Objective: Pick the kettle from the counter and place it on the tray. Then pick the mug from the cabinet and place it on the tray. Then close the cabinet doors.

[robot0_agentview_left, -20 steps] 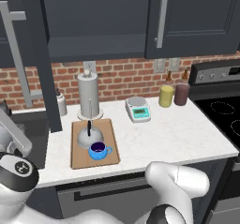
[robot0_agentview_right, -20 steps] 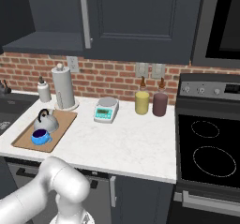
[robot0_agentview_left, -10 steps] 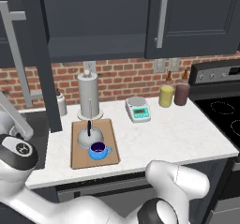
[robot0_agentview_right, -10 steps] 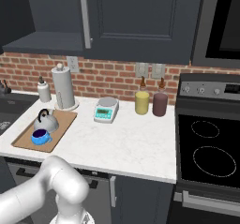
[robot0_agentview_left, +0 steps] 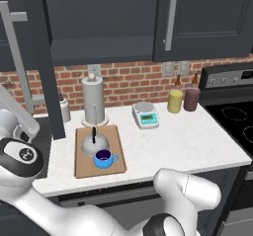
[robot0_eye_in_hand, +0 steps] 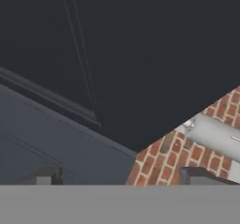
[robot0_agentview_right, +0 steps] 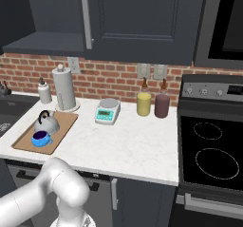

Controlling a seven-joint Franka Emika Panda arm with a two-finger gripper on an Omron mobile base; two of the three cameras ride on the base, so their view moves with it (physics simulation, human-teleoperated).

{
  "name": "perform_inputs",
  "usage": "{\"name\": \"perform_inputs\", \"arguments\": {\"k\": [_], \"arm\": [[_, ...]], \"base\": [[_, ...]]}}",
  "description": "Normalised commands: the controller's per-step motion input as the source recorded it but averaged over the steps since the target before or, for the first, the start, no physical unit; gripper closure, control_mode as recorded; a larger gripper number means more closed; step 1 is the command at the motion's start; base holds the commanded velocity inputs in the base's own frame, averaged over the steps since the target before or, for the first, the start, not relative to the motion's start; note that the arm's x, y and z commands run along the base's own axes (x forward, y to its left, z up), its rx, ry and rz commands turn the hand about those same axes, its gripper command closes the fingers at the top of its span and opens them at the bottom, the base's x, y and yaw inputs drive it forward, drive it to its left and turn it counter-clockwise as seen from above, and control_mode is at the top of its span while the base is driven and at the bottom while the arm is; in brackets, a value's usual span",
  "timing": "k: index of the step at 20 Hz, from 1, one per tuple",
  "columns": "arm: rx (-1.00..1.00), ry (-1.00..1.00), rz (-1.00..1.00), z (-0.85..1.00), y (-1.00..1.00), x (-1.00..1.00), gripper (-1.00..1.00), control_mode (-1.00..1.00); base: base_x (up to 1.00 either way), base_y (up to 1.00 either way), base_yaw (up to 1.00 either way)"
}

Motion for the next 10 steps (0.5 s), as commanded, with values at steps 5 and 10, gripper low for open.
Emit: {"name": "perform_inputs", "arguments": {"k": [5,10], "arm": [[0.12,-0.01,0.00,0.45,-0.65,0.00,-1.00,-1.00],[0.08,0.04,0.00,0.27,-0.90,0.04,-1.00,-1.00]], "base": [[0.00,0.00,0.00],[0.00,0.00,0.00]]}}
